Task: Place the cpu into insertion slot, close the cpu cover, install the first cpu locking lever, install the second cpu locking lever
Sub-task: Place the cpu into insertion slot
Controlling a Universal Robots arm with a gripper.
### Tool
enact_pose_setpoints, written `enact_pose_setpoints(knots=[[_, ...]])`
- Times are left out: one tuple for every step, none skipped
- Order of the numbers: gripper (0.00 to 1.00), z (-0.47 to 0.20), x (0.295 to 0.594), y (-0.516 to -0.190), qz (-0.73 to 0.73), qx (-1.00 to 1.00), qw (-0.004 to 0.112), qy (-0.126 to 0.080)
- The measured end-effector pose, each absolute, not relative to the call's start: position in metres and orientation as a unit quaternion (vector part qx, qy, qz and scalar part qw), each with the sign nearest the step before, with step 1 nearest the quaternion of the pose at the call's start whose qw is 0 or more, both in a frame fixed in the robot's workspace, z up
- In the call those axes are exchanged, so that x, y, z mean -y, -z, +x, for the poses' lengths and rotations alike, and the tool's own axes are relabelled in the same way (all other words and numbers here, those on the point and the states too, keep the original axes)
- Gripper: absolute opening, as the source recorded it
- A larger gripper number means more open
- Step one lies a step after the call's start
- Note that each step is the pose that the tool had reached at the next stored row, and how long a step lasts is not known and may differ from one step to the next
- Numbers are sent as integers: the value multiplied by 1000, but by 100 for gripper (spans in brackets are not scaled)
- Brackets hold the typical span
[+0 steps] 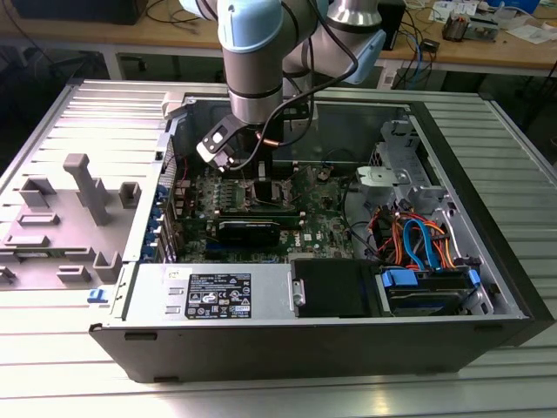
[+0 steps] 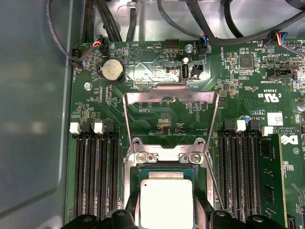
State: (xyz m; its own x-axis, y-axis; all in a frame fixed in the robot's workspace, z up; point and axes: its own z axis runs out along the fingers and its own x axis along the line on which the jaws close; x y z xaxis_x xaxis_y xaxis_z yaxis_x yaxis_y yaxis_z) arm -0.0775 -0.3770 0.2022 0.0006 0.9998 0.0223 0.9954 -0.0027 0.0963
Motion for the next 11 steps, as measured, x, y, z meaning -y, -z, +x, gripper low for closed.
enact_pose_setpoints(knots=[[54,-78,377,-202,707,-706,26,-42],[54,-78,377,-203,707,-706,26,-42],[54,-78,377,-203,707,-706,26,-42],[54,-78,377,-204,707,-706,26,-42],[54,-78,377,-204,707,-706,26,-42],[54,-78,377,-204,707,-706,26,-42],[54,-78,377,-204,707,-706,26,-42],[54,-78,377,-204,707,-706,26,-42],[54,-78,377,-204,707,-706,26,-42],[54,-78,377,-204,707,-706,26,-42],[54,-78,377,-204,707,-706,26,-42]])
